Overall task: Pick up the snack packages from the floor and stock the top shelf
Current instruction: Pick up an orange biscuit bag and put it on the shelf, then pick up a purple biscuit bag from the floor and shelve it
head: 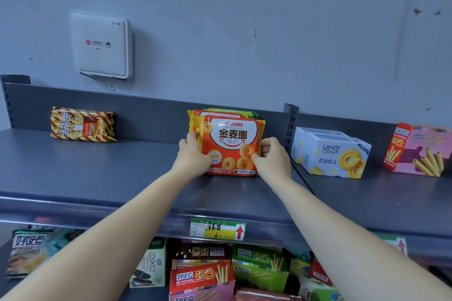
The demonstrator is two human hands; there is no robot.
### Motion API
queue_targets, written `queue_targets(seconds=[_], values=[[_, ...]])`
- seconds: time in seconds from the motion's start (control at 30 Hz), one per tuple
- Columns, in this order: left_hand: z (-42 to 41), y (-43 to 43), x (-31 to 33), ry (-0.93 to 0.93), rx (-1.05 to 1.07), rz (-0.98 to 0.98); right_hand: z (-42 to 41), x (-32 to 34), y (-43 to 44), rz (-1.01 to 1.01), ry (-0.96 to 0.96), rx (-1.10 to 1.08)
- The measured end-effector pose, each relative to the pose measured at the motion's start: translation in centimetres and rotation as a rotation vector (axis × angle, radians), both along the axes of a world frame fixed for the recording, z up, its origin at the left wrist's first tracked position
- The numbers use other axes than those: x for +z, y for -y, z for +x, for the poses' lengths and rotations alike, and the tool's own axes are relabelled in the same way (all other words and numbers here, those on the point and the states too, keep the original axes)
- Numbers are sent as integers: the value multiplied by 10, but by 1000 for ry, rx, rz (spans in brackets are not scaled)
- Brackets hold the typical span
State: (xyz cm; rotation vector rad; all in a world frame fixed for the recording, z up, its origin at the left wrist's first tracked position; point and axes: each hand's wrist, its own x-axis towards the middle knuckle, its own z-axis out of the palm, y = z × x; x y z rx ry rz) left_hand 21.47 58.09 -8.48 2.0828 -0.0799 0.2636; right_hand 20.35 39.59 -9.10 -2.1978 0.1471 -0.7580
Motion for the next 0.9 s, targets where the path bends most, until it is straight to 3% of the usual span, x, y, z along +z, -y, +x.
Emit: queue_targets(seconds=[0.3,0.6,0.9], values=[[-41,24,11,257,59,240,-55,4,30,-172,-68,-92],[-116,109,16,457,-247,361,-159,11,105,-291,-25,-252],[-251,229,-12,539,-499,348,-344,-11,199,-388,-3,-489]])
